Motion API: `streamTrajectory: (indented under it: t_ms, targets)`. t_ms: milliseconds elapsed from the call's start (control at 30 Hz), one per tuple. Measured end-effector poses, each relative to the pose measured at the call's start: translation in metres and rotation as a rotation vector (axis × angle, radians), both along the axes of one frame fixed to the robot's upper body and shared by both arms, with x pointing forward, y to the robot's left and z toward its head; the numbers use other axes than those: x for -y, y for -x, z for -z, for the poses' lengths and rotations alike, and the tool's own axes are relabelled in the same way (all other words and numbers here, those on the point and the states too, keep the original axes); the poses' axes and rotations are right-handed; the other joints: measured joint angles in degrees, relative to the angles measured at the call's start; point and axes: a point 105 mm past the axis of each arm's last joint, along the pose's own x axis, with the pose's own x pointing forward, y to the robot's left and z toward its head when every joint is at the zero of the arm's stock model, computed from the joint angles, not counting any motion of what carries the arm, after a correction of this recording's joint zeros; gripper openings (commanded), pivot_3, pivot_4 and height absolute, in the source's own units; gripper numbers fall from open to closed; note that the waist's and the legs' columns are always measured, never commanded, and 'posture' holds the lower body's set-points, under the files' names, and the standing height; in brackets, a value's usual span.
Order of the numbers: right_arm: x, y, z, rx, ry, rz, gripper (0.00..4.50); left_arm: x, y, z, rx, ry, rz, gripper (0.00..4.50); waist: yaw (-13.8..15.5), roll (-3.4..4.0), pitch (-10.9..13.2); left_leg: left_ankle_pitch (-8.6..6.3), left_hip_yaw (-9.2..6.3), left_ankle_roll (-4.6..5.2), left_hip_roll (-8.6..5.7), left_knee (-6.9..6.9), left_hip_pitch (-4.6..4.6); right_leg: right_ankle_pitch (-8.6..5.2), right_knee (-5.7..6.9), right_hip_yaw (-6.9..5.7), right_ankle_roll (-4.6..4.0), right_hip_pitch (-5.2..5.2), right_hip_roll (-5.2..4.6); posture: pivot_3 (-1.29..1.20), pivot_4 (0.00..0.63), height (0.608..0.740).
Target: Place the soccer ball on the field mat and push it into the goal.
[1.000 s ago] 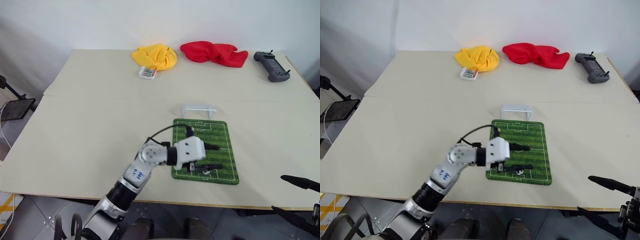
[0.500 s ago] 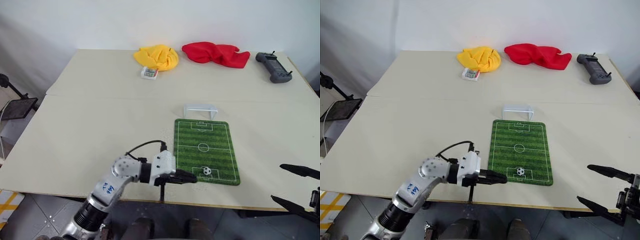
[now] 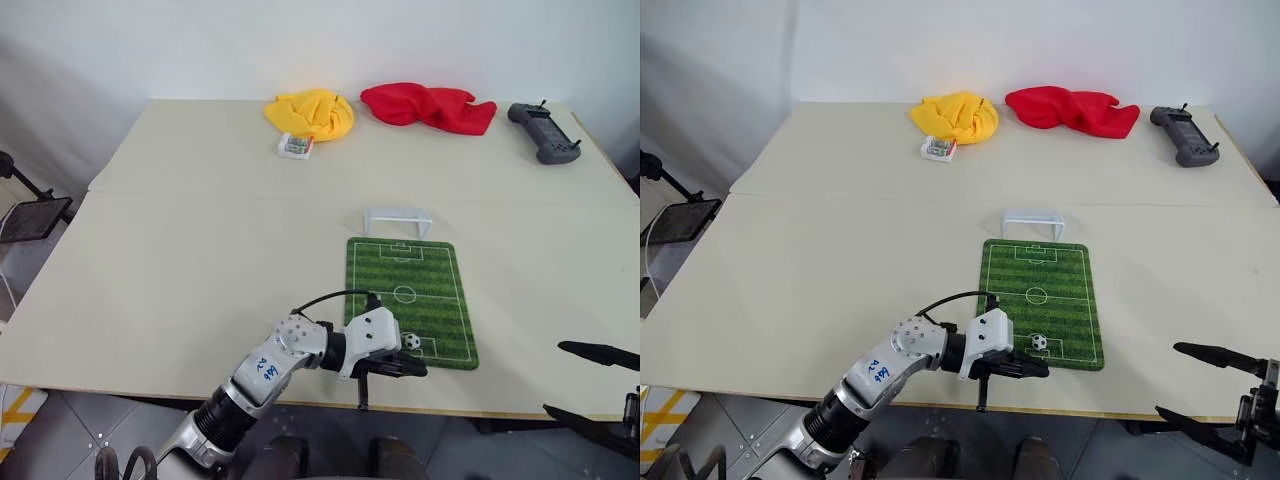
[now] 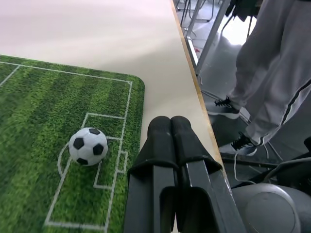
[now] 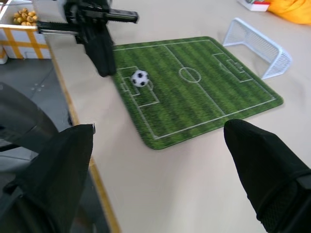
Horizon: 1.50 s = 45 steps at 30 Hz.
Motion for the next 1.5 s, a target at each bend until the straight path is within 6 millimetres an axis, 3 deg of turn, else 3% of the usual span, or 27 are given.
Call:
streamTrajectory:
  t_ms: [367, 567, 667, 767, 867, 1000, 1133, 1267, 1333, 1500]
  targets:
    - [-0.012, 0.008, 0.0, 0.012, -0.028, 0.024, 4.5, 0.021, -0.023, 0.0, 0.042, 0.005, -0.09, 0.04, 0.43, -0.05, 0.03, -0.02, 0.02, 0.04, -0.04, 0.02, -0.02, 0.02, -0.07, 0.03, 0.04, 0.01, -0.01, 0.0, 0.15, 0.74]
    - [-0.012, 0.003, -0.002, 0.049, -0.055, 0.076, 4.5, 0.015, -0.055, 0.007, 0.118, -0.023, -0.211, 0.04, 0.26, -0.07, 0.04, -0.01, 0.04, 0.04, -0.04, 0.05, -0.03, 0.02, -0.05, 0.04, 0.04, 0.0, 0.0, 0.0, 0.15, 0.74]
    - [-0.014, -0.008, -0.012, 0.139, -0.108, 0.146, 4.5, 0.013, -0.084, -0.013, 0.226, 0.05, -0.331, 0.04, 0.3, -0.15, 0.09, -0.01, 0.04, 0.04, -0.05, 0.07, -0.05, 0.04, -0.04, 0.05, 0.07, -0.02, -0.01, 0.0, 0.15, 0.74]
    - [-0.012, -0.016, -0.019, 0.192, -0.161, 0.223, 4.5, 0.004, -0.11, -0.049, 0.357, 0.189, -0.447, 0.04, 0.33, -0.14, 0.08, -0.02, 0.04, 0.03, -0.05, 0.01, -0.04, 0.06, -0.02, 0.05, 0.12, -0.07, -0.02, 0.0, 0.15, 0.74]
    - [-0.01, -0.017, -0.018, 0.202, -0.209, 0.278, 4.5, -0.008, -0.114, -0.068, 0.352, 0.297, -0.452, 0.04, 0.26, -0.11, 0.07, -0.03, 0.03, 0.01, -0.03, -0.07, -0.04, 0.08, 0.03, 0.04, 0.14, -0.12, -0.01, 0.0, 0.15, 0.74]
    - [-0.011, -0.019, -0.021, 0.217, -0.255, 0.31, 4.5, -0.039, -0.092, -0.075, 0.315, 0.366, -0.289, 0.04, -0.33, -0.07, 0.04, -0.04, 0.11, -0.01, 0.0, -0.07, -0.05, 0.08, 0.27, 0.11, 0.14, -0.34, -0.01, 0.0, 0.15, 0.74]
    - [-0.014, -0.021, -0.021, 0.231, -0.281, 0.307, 4.5, -0.095, -0.089, -0.087, 0.328, 0.361, -0.268, 0.04, -0.93, -0.01, 0.01, 0.06, 0.11, -0.06, 0.03, -0.02, -0.01, 0.1, 0.33, 0.15, 0.06, -0.3, 0.03, 0.0, 0.15, 0.74]
    - [-0.014, -0.027, -0.018, 0.239, -0.304, 0.293, 4.5, -0.152, -0.091, -0.089, 0.339, 0.25, -0.298, 0.04, -1.55, -0.01, 0.0, 0.07, 0.11, -0.02, -0.02, 0.0, 0.04, 0.11, 0.32, 0.22, 0.06, -0.23, 0.02, 0.0, 0.15, 0.74]
    - [-0.014, -0.029, -0.017, 0.242, -0.309, 0.286, 4.5, -0.17, -0.093, -0.088, 0.337, 0.216, -0.324, 0.04, -1.42, 0.01, -0.01, 0.07, 0.05, -0.02, -0.03, -0.02, 0.05, 0.11, 0.33, 0.21, 0.06, -0.22, 0.0, 0.0, 0.15, 0.74]
    - [-0.013, -0.034, -0.018, 0.259, -0.321, 0.273, 4.5, -0.222, -0.093, -0.066, 0.265, 0.116, -0.497, 0.04, -1.63, 0.02, -0.01, 0.05, 0.04, -0.06, 0.03, -0.17, 0.05, 0.11, 0.42, 0.24, 0.06, -0.38, 0.03, 0.0, 0.15, 0.74]
